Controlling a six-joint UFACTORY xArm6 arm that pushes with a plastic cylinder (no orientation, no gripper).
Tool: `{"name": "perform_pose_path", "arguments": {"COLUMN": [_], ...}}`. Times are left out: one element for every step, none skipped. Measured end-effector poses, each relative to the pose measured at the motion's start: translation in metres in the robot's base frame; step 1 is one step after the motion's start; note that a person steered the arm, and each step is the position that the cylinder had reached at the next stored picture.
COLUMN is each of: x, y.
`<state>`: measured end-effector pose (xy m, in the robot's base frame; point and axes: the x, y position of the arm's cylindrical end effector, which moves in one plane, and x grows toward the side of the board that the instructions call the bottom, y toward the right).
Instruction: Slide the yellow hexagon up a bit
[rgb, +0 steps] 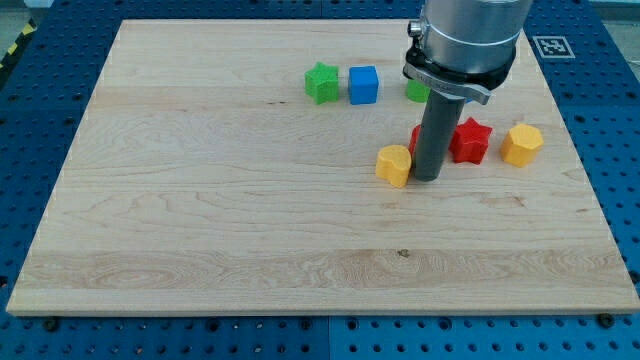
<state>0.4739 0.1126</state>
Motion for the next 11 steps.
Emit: {"name": "perform_pose_path", "arguments": {"x": [0.008, 0.015, 0.020, 0.022, 0.022, 0.021, 0.017, 0.016, 0.016, 0.011, 0.002], "y": [0.009, 0.009, 0.009, -0.004, -0.043, -0.067, -0.067, -0.054, -0.051, -0.056, -0.061]}}
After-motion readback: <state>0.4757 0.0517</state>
